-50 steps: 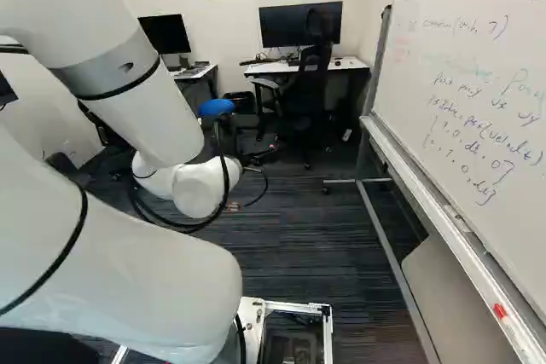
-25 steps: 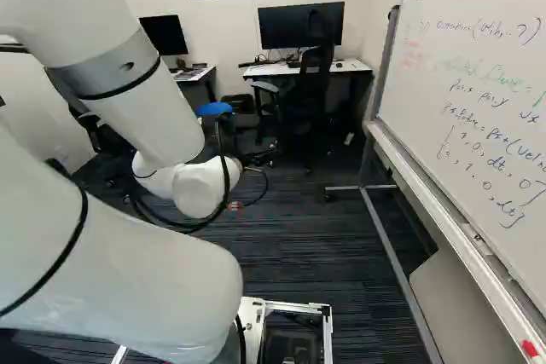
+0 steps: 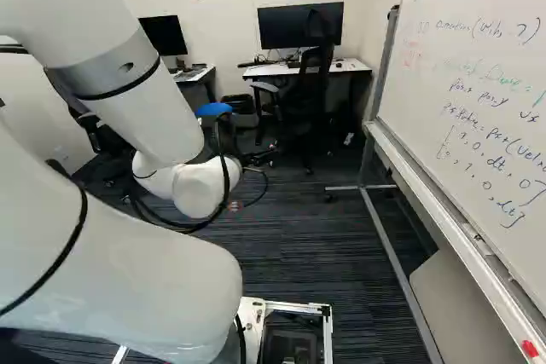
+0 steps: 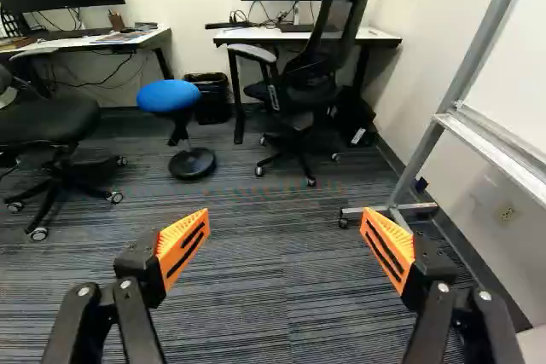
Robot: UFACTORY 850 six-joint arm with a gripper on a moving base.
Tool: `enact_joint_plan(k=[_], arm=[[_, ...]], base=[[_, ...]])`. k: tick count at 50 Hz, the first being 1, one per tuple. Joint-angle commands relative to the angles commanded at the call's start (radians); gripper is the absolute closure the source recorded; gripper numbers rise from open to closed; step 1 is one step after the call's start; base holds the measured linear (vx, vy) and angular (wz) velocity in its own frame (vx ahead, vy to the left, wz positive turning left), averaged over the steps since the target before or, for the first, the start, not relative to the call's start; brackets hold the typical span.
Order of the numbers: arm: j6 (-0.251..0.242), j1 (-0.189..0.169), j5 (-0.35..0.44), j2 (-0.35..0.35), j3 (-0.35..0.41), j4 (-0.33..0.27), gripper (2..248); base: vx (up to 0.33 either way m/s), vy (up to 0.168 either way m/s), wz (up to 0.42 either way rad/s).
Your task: Open the door and move inside
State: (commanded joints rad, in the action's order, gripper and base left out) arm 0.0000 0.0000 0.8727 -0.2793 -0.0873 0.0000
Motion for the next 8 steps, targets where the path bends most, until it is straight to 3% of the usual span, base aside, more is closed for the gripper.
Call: enact_joint_plan(k=[8], arm=[[0.0, 0.0, 0.0, 0.0, 0.0, 0.0, 3]], base=[[0.0, 0.0, 0.0]])
